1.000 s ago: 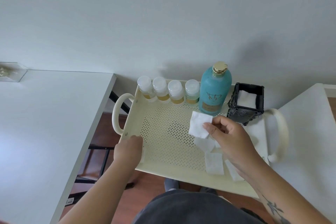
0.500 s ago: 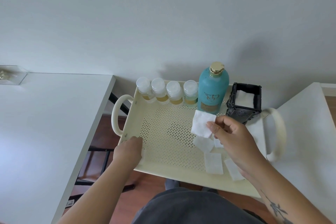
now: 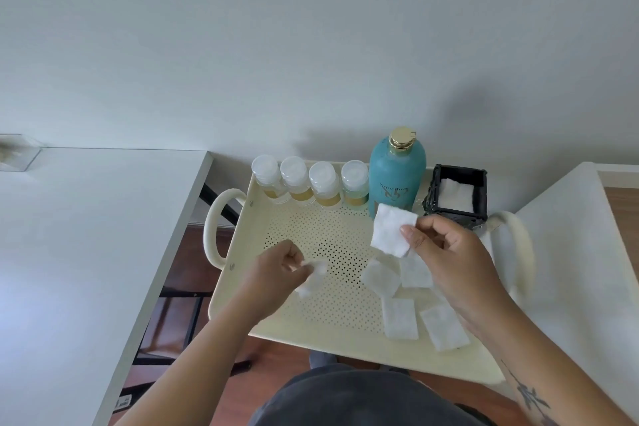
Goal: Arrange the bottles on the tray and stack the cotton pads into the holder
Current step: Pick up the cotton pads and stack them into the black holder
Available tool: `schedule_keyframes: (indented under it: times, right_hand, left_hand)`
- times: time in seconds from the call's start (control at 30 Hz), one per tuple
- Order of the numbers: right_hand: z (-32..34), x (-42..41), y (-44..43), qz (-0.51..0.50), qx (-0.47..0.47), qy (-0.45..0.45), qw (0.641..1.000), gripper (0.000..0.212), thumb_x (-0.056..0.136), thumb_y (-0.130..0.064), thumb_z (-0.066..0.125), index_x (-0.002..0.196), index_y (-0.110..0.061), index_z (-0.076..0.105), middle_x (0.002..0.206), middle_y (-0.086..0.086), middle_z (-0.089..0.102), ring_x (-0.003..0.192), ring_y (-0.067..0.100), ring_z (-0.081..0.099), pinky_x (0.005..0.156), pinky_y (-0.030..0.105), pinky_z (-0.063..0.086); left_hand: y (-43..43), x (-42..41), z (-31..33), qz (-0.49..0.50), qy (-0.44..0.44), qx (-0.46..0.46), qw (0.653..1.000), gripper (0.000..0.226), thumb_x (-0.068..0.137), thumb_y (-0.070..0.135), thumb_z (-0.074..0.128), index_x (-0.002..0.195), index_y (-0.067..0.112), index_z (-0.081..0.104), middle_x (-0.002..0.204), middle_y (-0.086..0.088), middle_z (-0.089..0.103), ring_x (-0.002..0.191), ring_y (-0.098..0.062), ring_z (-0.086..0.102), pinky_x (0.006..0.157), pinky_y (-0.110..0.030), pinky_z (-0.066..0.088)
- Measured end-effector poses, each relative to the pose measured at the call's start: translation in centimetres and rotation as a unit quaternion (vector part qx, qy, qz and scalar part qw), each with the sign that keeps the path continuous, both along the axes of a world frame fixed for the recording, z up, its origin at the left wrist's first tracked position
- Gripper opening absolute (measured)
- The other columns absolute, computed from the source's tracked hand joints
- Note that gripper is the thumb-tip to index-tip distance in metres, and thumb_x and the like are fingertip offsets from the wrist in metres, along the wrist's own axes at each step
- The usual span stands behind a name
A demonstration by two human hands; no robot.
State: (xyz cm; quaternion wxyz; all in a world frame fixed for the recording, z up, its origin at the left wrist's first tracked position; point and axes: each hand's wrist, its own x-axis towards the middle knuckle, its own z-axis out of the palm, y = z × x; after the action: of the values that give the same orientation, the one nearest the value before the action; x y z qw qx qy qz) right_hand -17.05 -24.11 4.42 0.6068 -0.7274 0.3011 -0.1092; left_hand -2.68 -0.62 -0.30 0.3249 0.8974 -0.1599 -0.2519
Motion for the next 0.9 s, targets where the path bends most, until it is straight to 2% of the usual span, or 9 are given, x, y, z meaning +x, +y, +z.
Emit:
schedule_keyframes:
  times: [0.13,0.27,0.33,0.4,0.57,0.67,0.77,0.83,0.9]
  right_hand:
    - [0.8,0.3,-1.7,-0.041,-0.071,-0.017,0.997,0.008,0.088,-0.035,0.065,0.090,-0.027,0.068,0.075,-0.012,0.070,0.070,0.002,0.062,0.060,0.012,0.045]
    - [1.7,0.8,-4.4,-0.100,-0.188,-0.012,0.977,0.006,0.089,-0.028,0.064,0.088,-0.022,0.066,0.075,-0.008,0.069,0.070,0.007,0.062,0.062,0.019,0.047]
    - [1.8,1.0,-6.1,-0.125,-0.241,0.012,0.962,0.011,0.090,-0.029,0.063,0.089,-0.018,0.067,0.077,-0.003,0.068,0.072,0.018,0.060,0.069,0.034,0.049]
    - [1.4,1.4,-7.7,-0.111,-0.267,0.064,0.955,0.015,0.090,-0.031,0.061,0.088,-0.017,0.067,0.084,0.001,0.068,0.079,0.025,0.059,0.077,0.041,0.049]
    - [0.4,2.5,-9.5,-0.057,-0.346,0.190,0.917,0.017,0.089,-0.031,0.061,0.094,-0.015,0.067,0.095,0.006,0.060,0.093,0.033,0.054,0.078,0.036,0.030]
    - [0.2,2.2,-9.1,-0.073,-0.419,0.157,0.892,0.019,0.087,-0.025,0.065,0.100,-0.013,0.059,0.098,0.008,0.059,0.091,0.036,0.053,0.075,0.040,0.033]
    - [0.0,1.7,-7.9,-0.043,-0.494,0.099,0.863,0.014,0.087,-0.026,0.065,0.096,-0.016,0.062,0.098,0.004,0.064,0.090,0.036,0.052,0.073,0.038,0.031]
    - [-0.5,1.6,-7.1,-0.009,-0.517,0.102,0.850,0.018,0.089,-0.035,0.062,0.093,-0.018,0.067,0.101,-0.002,0.067,0.102,0.036,0.052,0.080,0.041,0.033]
    - [-1.0,1.6,-6.7,0.021,-0.520,0.140,0.842,0.032,0.092,-0.045,0.055,0.093,-0.017,0.069,0.106,-0.006,0.069,0.118,0.036,0.047,0.095,0.047,0.031]
  left_hand:
    - [-3.3,-0.9,1.4,0.050,0.101,-0.150,0.982,0.012,0.080,0.029,0.078,0.077,0.027,0.066,0.066,0.012,0.066,0.056,0.003,0.054,0.051,-0.010,0.042]
    - [-5.5,-1.5,2.2,0.064,0.132,-0.213,0.966,0.015,0.080,0.029,0.079,0.071,0.026,0.068,0.060,0.014,0.062,0.052,0.000,0.050,0.049,-0.011,0.040]
    - [-6.2,-1.6,2.4,0.073,0.144,-0.224,0.961,0.015,0.079,0.029,0.080,0.071,0.025,0.068,0.061,0.011,0.064,0.053,-0.002,0.050,0.050,-0.013,0.041]
    - [-6.6,-1.7,2.5,0.076,0.156,-0.222,0.959,0.015,0.080,0.030,0.079,0.076,0.020,0.069,0.064,0.009,0.067,0.054,-0.004,0.052,0.052,-0.014,0.042]
    - [-7.0,-1.9,2.6,0.073,0.168,-0.228,0.956,0.018,0.083,0.027,0.077,0.083,0.011,0.069,0.067,0.006,0.069,0.056,-0.002,0.055,0.053,-0.011,0.045]
    - [-7.2,-2.0,2.7,0.074,0.176,-0.231,0.954,0.017,0.084,0.026,0.076,0.083,0.011,0.069,0.067,0.004,0.068,0.057,-0.003,0.055,0.053,-0.012,0.044]
    - [-7.4,-2.0,2.7,0.078,0.176,-0.227,0.955,0.022,0.084,0.028,0.076,0.087,0.007,0.068,0.070,0.002,0.068,0.060,-0.005,0.054,0.052,-0.012,0.043]
    - [-7.6,-2.0,2.7,0.081,0.183,-0.230,0.952,0.025,0.084,0.027,0.075,0.088,0.005,0.067,0.071,0.001,0.067,0.059,-0.006,0.052,0.052,-0.012,0.042]
    - [-7.7,-2.1,2.7,0.077,0.189,-0.233,0.951,0.024,0.085,0.027,0.075,0.088,0.005,0.067,0.070,0.002,0.067,0.057,-0.004,0.053,0.053,-0.012,0.043]
